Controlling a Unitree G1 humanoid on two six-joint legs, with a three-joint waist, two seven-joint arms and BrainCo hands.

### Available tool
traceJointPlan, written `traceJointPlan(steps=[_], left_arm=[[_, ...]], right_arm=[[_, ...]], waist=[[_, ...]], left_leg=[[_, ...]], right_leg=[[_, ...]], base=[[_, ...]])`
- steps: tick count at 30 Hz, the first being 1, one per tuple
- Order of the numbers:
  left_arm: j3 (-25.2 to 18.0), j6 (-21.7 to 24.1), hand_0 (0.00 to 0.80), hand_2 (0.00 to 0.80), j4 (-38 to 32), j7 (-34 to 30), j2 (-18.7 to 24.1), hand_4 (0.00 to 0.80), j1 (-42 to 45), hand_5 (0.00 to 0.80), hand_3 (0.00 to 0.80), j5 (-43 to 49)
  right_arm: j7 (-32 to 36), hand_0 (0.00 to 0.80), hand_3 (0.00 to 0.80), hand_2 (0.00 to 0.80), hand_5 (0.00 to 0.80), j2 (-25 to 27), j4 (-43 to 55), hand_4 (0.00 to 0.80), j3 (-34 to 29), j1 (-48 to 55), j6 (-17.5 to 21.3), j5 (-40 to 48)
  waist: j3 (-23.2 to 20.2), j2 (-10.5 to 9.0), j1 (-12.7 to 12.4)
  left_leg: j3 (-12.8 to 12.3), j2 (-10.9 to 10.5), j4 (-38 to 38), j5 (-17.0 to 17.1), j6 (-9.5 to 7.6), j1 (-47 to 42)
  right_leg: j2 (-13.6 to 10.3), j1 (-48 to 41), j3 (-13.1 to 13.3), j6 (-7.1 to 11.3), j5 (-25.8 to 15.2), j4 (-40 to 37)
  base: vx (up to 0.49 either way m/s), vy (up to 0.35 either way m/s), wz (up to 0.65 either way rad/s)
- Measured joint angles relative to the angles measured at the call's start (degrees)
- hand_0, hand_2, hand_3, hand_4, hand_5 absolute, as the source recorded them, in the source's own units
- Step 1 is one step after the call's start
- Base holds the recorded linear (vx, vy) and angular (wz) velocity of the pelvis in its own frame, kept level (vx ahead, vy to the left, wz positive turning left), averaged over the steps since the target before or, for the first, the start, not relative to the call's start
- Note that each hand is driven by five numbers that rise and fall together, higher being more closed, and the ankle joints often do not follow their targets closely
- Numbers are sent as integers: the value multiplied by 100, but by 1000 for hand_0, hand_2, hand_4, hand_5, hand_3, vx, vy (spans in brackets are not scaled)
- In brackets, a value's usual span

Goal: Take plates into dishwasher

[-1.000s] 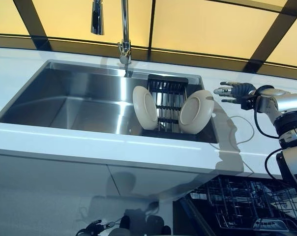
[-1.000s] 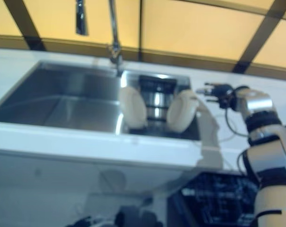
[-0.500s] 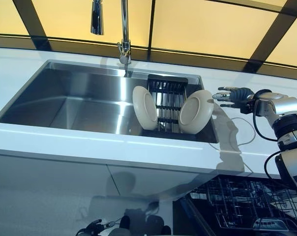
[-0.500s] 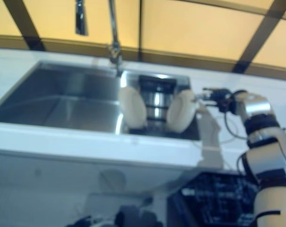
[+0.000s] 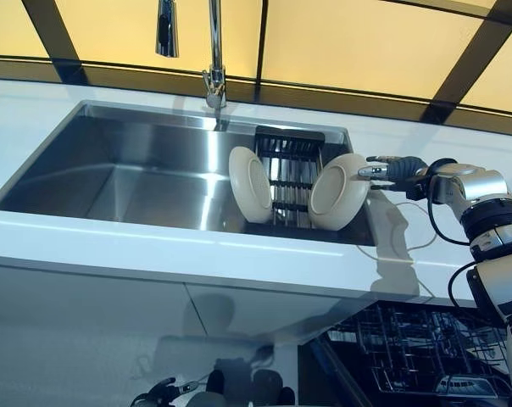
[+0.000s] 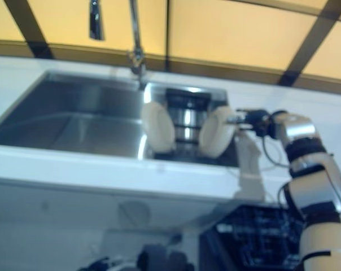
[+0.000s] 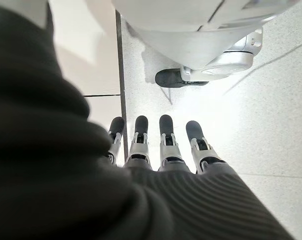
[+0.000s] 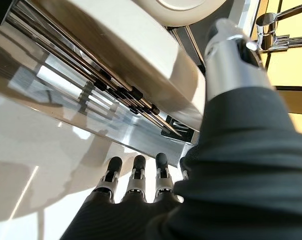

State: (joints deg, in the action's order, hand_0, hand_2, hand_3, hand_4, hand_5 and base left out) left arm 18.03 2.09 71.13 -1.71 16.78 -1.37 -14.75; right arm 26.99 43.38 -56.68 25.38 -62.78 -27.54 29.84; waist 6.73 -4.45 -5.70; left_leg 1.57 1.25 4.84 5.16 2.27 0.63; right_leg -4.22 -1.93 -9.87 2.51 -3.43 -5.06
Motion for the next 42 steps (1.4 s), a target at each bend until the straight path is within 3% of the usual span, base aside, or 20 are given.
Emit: traceJointPlan(steps=[35, 36, 37, 38, 39, 40, 42], left_arm=[[1, -4, 0, 0, -1, 4, -2, 0, 9, 0, 0, 0], [1, -4, 0, 0, -1, 4, -2, 0, 7, 0, 0, 0], [0, -5, 0, 0, -1, 4, -2, 0, 7, 0, 0, 0], [0, -5, 0, 0, -1, 4, -2, 0, 6, 0, 0, 0], [0, -5, 0, 0, -1, 4, -1, 0, 6, 0, 0, 0], [0, -5, 0, 0, -1, 4, -2, 0, 8, 0, 0, 0], [0, -5, 0, 0, -1, 5, -2, 0, 9, 0, 0, 0]], right_arm=[[0, 0, 0, 0, 0, -213, 248, 0, 4, 0, -166, -37], [-3, 47, 47, 47, 47, -267, 252, 47, 5, 0, -187, -30], [-4, 257, 257, 257, 257, -318, 258, 257, 5, 0, -207, -3], [-9, 402, 402, 402, 402, -340, 262, 402, 5, 0, -210, 10], [-8, 665, 665, 665, 665, -385, 273, 665, 5, 0, -216, 11], [-8, 800, 800, 800, 800, -417, 278, 800, 5, 0, -219, 12], [-17, 800, 800, 800, 800, -452, 292, 800, 5, 0, -231, 16]], waist=[[-1, -4, -3], [0, -5, -5], [0, -6, -8], [1, -8, -9], [4, -13, -8], [5, -17, -9], [9, -24, -15]], left_leg=[[7, 2, -1, 1, 1, -5], [7, 2, -1, 1, 1, -5], [8, 1, -2, 1, 1, -5], [9, 1, -2, 1, 1, -5], [9, 1, -2, 1, 1, -5], [9, 1, -1, 1, 1, -5], [9, 1, -1, 1, 1, -5]], right_leg=[[5, -10, -4, -1, -1, 1], [5, -9, -4, -1, -1, 2], [5, -10, -5, -1, -1, 2], [5, -10, -5, -1, -1, 2], [4, -10, -4, -1, -1, 2], [4, -10, -5, -1, -1, 2], [4, -10, -5, -1, -1, 2]], base=[[0, 0, 0], [0, 0, 0], [0, 0, 0], [0, 0, 0], [0, 0, 0], [0, 0, 0], [0, 0, 0]])
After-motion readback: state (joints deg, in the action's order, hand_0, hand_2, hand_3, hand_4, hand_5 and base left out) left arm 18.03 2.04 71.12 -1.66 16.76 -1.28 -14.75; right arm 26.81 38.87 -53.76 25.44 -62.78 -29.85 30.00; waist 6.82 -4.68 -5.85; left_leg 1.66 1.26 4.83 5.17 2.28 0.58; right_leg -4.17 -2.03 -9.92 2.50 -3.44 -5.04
